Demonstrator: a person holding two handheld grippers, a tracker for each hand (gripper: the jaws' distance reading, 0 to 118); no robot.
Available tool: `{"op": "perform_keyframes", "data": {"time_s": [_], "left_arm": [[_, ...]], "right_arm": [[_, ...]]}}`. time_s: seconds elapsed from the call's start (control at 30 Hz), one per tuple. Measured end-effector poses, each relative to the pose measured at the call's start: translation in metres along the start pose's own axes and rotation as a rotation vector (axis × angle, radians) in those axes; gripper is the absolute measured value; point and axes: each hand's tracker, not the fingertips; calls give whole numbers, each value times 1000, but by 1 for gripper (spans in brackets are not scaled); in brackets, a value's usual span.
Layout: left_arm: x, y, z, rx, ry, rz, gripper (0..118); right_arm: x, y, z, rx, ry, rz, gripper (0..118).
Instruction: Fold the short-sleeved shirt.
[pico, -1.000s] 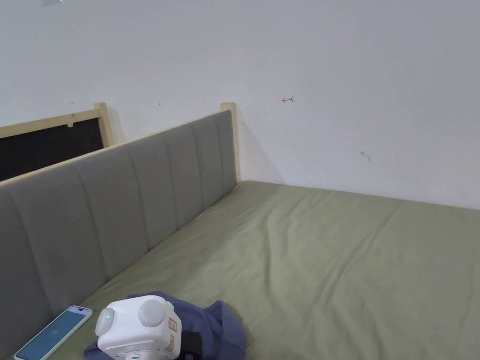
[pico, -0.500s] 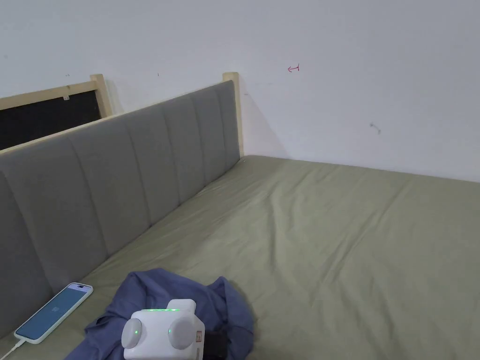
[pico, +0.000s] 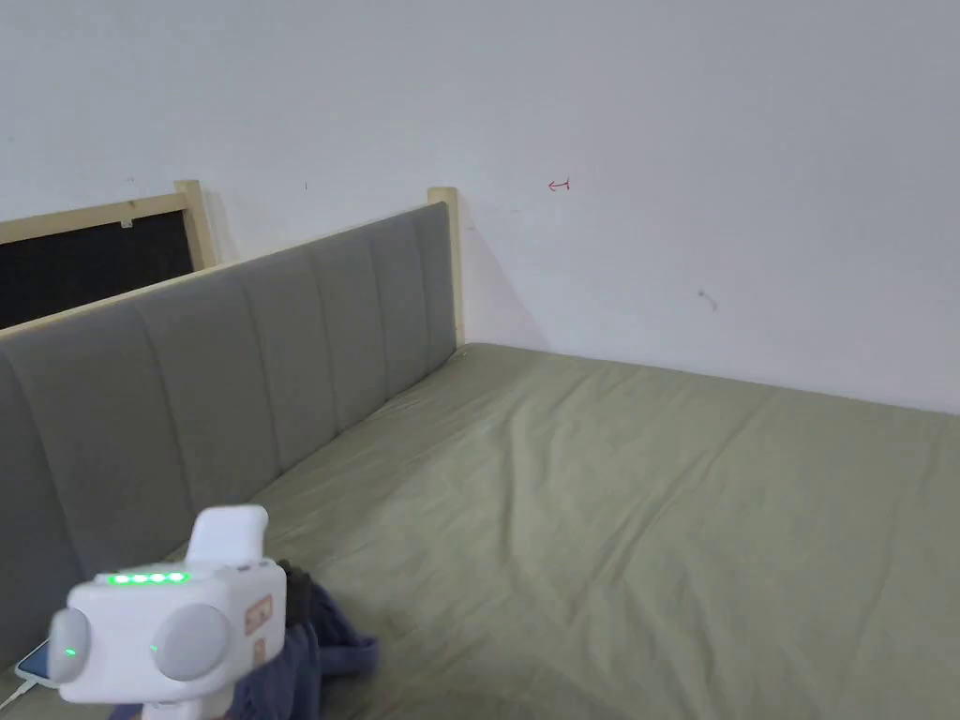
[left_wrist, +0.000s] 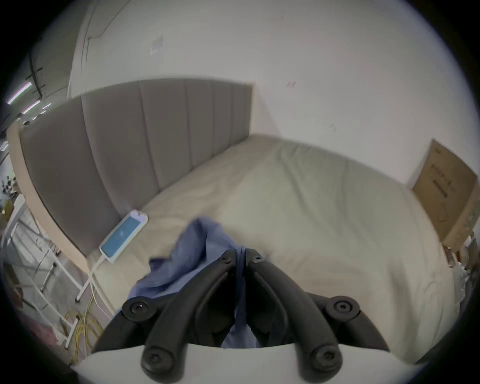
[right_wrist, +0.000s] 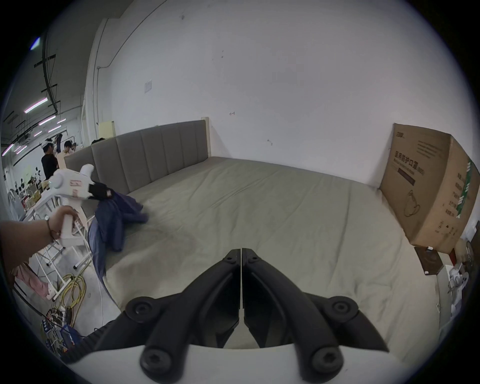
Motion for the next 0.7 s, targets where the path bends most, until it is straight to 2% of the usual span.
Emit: {"op": "perform_keyframes", "data": {"time_s": [0.2, 0.33, 0.53, 0.7], "left_arm": [[78, 68, 112, 188, -238, -70, 5], [173, 96, 169, 277, -442, -173, 5], [311, 109, 206, 269, -778, -213, 5], [408, 89, 195, 201, -900, -236, 5]], "right_arm": [[27, 3, 38, 70, -46, -56, 1], [48, 5, 73, 175, -92, -98, 1], [81, 7, 131, 309, -223, -133, 1], [116, 0, 168, 344, -295, -152, 1]]}}
